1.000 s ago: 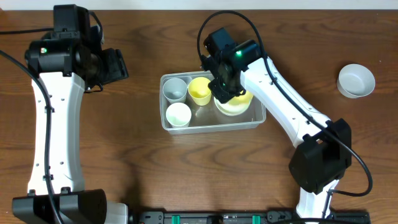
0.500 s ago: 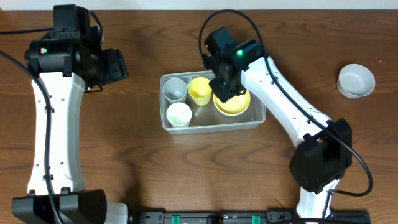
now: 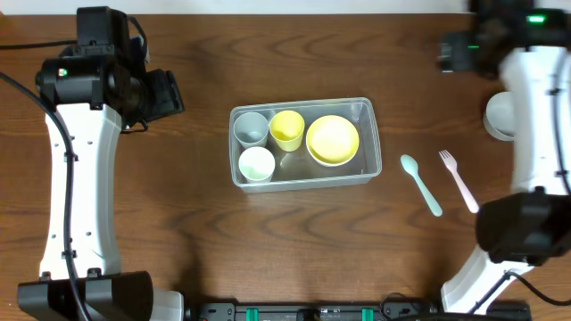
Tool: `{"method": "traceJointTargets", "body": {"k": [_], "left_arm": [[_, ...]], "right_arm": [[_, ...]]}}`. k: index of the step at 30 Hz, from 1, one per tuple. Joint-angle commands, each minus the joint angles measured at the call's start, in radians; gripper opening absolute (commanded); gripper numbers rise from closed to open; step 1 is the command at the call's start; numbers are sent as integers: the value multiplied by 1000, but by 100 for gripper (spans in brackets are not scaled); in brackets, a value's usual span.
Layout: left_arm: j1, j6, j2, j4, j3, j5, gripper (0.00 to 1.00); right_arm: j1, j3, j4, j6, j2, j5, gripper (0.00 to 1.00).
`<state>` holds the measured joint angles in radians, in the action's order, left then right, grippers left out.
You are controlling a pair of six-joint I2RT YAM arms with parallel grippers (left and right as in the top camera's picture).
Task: Pack container
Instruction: 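Stack the yellow bowl onto the white bowl in the container, then grasp the grey bowl rim with the right gripper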
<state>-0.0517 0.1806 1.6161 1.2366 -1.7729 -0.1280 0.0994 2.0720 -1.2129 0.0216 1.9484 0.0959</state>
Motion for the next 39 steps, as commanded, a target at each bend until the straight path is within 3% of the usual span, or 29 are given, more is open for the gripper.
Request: {"method": "traceJointTargets", "body": {"k": [1,13,20,26,31,39], "left_arm": [[-4,1,6,6,7,0,70],[-4,1,6,13,8,0,70],[-4,1,6,14,9,0,70],[-4,1,6,14,9,0,70],[-4,1,6,14,9,0,70],[-4,0,6,16,9,1,70]], "right_arm": [[93,7,-3,-49,55,-39,94],[235,7,16,-82,317,-118,94],[242,7,19,-81,433,-119,86],[241,7,21,-71,454,-111,57],[241,7,18,-71,454,-111,25],[241,7,14,-71,454,-111,4]]}}
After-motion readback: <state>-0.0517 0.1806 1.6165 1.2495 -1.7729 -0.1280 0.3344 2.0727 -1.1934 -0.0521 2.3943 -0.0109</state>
